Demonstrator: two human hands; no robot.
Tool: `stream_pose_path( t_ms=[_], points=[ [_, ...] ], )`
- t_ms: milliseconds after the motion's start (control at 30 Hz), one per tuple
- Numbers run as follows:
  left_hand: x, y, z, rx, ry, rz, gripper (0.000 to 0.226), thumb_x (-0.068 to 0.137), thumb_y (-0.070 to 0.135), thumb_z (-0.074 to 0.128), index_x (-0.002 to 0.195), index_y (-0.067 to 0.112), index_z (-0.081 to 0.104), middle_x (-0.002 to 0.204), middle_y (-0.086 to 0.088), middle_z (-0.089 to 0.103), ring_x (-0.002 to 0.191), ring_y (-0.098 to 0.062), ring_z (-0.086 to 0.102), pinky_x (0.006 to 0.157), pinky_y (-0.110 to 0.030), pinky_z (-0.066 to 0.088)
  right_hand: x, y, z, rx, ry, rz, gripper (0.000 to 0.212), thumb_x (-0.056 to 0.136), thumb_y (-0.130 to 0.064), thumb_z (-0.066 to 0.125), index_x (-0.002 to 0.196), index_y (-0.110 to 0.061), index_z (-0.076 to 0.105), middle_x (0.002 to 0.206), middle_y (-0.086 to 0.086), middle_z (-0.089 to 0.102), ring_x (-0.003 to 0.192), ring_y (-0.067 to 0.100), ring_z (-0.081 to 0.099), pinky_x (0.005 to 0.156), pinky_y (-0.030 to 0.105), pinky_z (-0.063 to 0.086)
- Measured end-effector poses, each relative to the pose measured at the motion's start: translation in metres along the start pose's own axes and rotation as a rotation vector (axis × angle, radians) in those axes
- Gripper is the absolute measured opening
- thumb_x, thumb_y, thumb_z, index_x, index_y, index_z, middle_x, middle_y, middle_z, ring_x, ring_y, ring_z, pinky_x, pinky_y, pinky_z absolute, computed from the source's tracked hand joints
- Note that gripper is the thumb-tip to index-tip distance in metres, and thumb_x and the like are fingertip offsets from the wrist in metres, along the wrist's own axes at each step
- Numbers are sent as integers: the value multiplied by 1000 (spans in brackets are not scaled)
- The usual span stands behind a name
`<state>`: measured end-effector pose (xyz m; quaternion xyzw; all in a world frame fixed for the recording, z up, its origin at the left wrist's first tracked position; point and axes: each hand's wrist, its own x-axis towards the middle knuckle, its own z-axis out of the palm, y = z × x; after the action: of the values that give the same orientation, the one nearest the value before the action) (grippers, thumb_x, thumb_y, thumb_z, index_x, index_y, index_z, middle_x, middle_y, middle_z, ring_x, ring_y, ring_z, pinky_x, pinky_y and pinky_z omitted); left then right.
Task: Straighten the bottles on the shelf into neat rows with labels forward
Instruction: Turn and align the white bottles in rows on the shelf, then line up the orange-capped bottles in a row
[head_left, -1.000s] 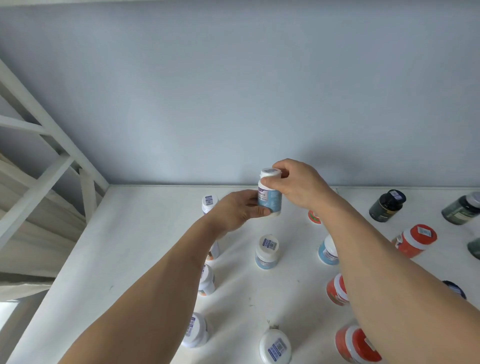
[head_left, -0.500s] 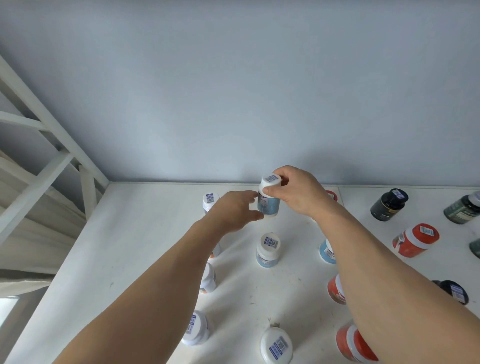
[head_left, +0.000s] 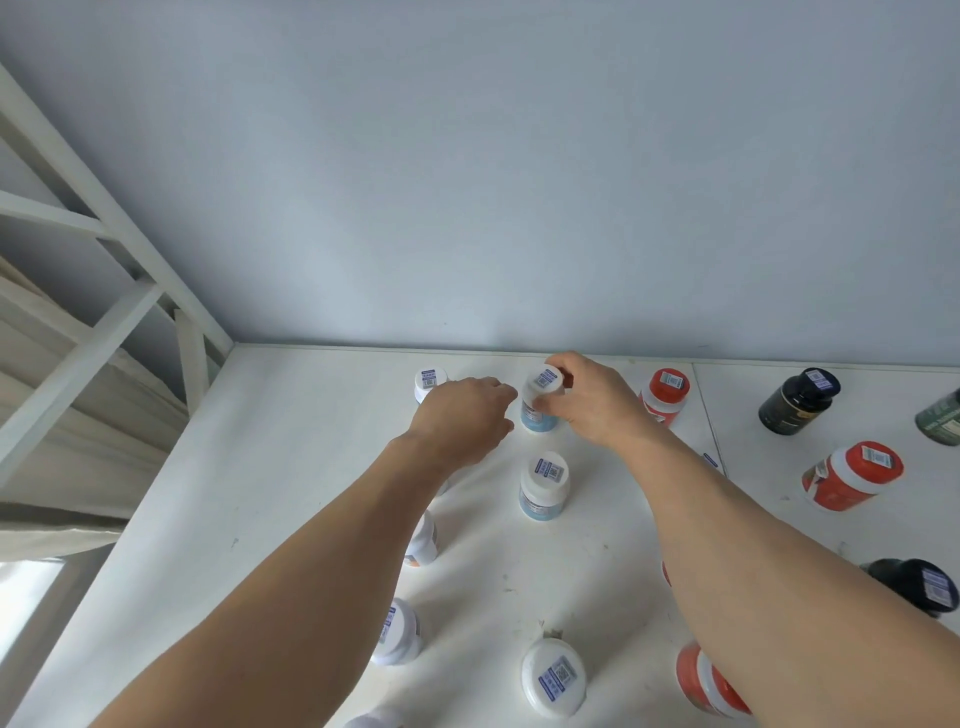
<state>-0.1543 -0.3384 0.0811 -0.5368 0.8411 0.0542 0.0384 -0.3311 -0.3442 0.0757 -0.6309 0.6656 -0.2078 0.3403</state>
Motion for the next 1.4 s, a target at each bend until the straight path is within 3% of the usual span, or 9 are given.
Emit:
stream_pose_path(
  t_ms=[167, 333, 600, 700, 867, 1000, 1100, 1267, 1400],
  points=[
    [-7, 9, -8, 0, 65, 6, 35, 98, 36, 45, 127, 20, 55, 125, 1, 60, 111, -24, 58, 83, -37, 50, -11, -5, -10, -120, 59, -53, 66, 83, -37, 71, 142, -22, 43, 146, -3, 44, 130, 19, 45, 103, 32, 37],
    [-22, 23, -19, 31, 167, 5, 32, 97, 36, 45, 123, 21, 58, 117, 2, 63, 105, -23, 60, 78, -36, 50, -37, -12, -22, -381, 206, -244, 38, 95, -31, 55, 130, -16, 56, 136, -2, 53, 121, 22, 51, 99, 34, 40],
    [-71, 58, -41, 63, 227, 76, 31, 98, 37, 41, 117, 18, 58, 112, 0, 63, 99, -25, 60, 76, -38, 49, -108, -17, -33, -583, 203, -303, 29, 98, -31, 46, 118, -17, 63, 124, -1, 61, 112, 21, 56, 85, 32, 40],
    [-98, 77, -45, 62, 254, 116, 29, 99, 36, 40, 110, 16, 58, 109, -2, 63, 97, -26, 59, 73, -35, 46, -145, -15, -35, -566, 247, -269, 30, 98, -33, 46, 118, -20, 63, 124, -3, 60, 111, 22, 57, 85, 33, 45],
    [-148, 109, -44, 20, 305, 150, 34, 98, 39, 42, 121, 18, 59, 118, 0, 63, 104, -27, 61, 73, -32, 45, -214, -9, -37, -547, 321, -222, 31, 97, -37, 48, 120, -22, 63, 127, 0, 61, 108, 28, 59, 85, 36, 48],
    [-184, 135, -43, 19, 329, 174, 34, 97, 40, 44, 118, 19, 60, 116, 1, 64, 101, -28, 62, 68, -30, 43, -260, -4, -42, -486, 370, -184, 33, 96, -38, 50, 123, -23, 63, 130, -1, 60, 108, 23, 61, 82, 31, 44],
    [-212, 156, -42, -20, 355, 201, 35, 96, 41, 45, 119, 20, 60, 120, 1, 63, 104, -27, 60, 73, -32, 47, -300, 4, -52, -396, 432, -170, 33, 97, -37, 50, 122, -21, 63, 127, -1, 61, 107, 21, 60, 85, 34, 50],
    [-256, 188, -24, -98, 360, 159, 36, 96, 40, 47, 123, 19, 59, 125, 2, 62, 111, -25, 58, 79, -33, 48, -355, 48, -55, -235, 494, -148, 27, 97, -32, 52, 112, -15, 66, 115, 1, 65, 105, 21, 59, 82, 28, 43],
    [-286, 214, 15, -144, 291, 81, 34, 97, 38, 47, 121, 17, 60, 122, 1, 62, 109, -25, 59, 79, -33, 50, -385, 106, -37, -176, 451, -121, 22, 94, -31, 56, 102, -12, 65, 105, 3, 67, 99, 23, 61, 81, 34, 48]
  ],
)
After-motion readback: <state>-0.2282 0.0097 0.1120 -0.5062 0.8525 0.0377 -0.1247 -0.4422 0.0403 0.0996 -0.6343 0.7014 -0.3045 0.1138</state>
